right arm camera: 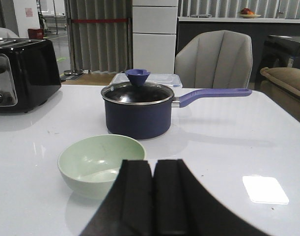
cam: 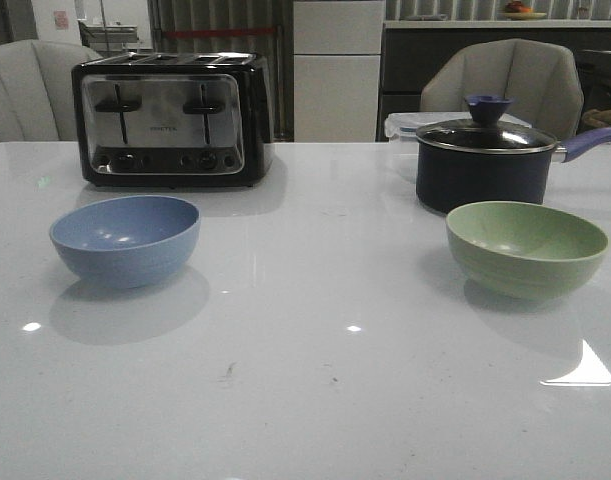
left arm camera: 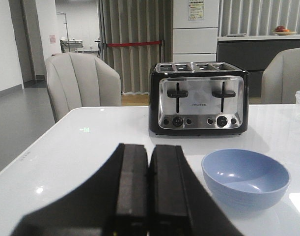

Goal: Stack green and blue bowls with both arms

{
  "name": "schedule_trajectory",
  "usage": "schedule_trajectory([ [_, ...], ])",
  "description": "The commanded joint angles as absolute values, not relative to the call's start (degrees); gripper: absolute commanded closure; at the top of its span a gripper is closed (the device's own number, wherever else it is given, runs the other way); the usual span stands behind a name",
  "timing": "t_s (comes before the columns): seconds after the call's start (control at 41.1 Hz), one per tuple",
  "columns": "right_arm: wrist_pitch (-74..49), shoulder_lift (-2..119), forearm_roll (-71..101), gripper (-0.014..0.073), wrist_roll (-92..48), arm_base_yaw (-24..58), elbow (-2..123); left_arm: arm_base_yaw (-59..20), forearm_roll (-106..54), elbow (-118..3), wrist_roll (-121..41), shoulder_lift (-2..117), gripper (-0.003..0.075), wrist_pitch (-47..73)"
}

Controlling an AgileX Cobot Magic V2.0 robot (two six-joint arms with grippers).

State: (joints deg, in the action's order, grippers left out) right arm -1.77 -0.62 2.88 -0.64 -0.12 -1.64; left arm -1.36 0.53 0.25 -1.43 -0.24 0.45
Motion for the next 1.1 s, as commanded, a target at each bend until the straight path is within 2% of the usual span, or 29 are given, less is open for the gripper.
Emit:
schedule_trajectory([
  [0.0, 3.6, -1.7, 2.9, 0.0537, -1.1, -0.4, -1.4, -1.7, 0.0, 0.5, -1.2, -1.4, 0.0627, -4.6],
  [0.755, 3.8, -1.7, 2.8, 0.0537, -1.1, -0.4, -1.4, -1.7, 0.0, 0.5, -1.2, -1.4, 0.0627, -4.6],
  [0.853, 4.2, -1.7, 2.9, 0.0537, -1.1, -0.4, -1.0, -1.7, -0.6, 0.3, -1.1, -1.4, 0.0627, -8.1],
  [1.072, -0.3, -1.6, 2.9, 0.0537, -1.1, -0.4, 8.4, -1.7, -1.0, -7.9, -1.1, -1.2, 0.0627, -7.6],
])
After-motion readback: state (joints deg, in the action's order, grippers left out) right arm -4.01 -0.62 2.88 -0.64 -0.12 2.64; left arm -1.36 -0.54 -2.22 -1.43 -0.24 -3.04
